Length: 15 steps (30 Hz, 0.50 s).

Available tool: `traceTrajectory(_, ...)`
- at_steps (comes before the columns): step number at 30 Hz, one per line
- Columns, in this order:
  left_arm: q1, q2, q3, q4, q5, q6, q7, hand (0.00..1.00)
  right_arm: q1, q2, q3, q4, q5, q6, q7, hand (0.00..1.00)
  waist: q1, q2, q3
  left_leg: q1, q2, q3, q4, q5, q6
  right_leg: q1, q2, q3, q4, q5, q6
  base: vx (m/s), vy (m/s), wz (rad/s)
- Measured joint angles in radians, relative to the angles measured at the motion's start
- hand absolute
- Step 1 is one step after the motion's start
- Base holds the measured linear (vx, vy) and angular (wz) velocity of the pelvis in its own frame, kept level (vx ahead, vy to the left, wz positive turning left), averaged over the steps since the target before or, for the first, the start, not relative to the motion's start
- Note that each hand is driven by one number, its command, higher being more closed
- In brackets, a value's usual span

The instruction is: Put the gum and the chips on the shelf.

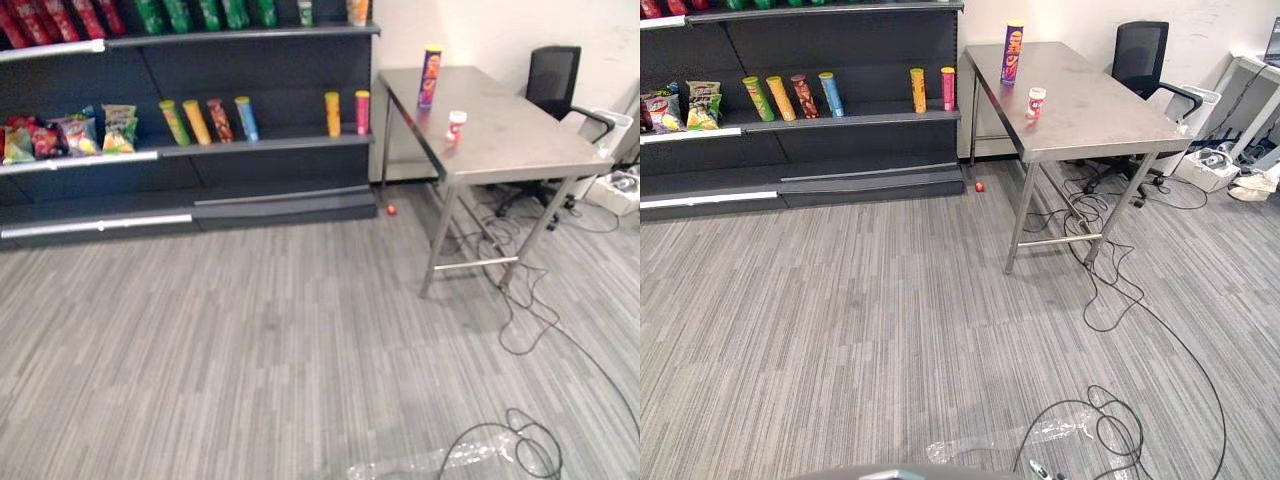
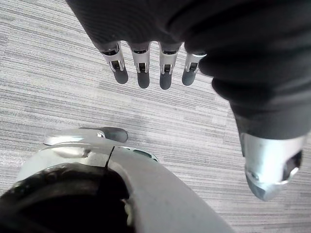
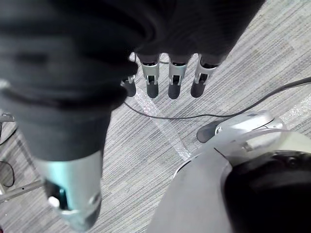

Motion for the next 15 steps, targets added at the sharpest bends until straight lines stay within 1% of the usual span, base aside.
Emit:
traceTrajectory(3, 0.0, 0.001, -0.004, 0.0, 0.0, -0.001, 0.001, 0.0, 0.0, -0.002, 0.009, -0.001, 0.0, -0.002, -0.002, 0.0, -0.001, -0.001, 0.0, -0.009, -0.002, -0.011, 0.0, 0.002, 0.003, 0.0, -0.002, -0.011, -0.01, 0.001, -0.001, 0.03, -0.015, 0.11)
traceTrajectory(7, 0.0, 0.001, -0.009, 0.0, 0.0, -0.005, 0.008, 0.0, 0.0, -0.003, 0.018, -0.001, 0.0, -0.021, -0.006, 0.0, -0.001, -0.001, 0.0, -0.009, -0.002, -0.009, 0.0, 0.0, 0.001, 0.001, 0.0, -0.013, -0.012, 0.009, -0.011, 0.07, -0.018, 0.0)
traceTrajectory(15, -0.001, 0.002, -0.013, 0.0, 0.001, -0.005, 0.008, 0.0, -0.004, -0.003, 0.017, -0.001, 0.001, -0.021, -0.004, 0.0, -0.001, -0.001, 0.008, 0.006, 0.001, -0.006, 0.0, -0.003, -0.005, 0.019, 0.002, -0.017, -0.018, 0.009, -0.011, 0.02, -0.024, 0.0)
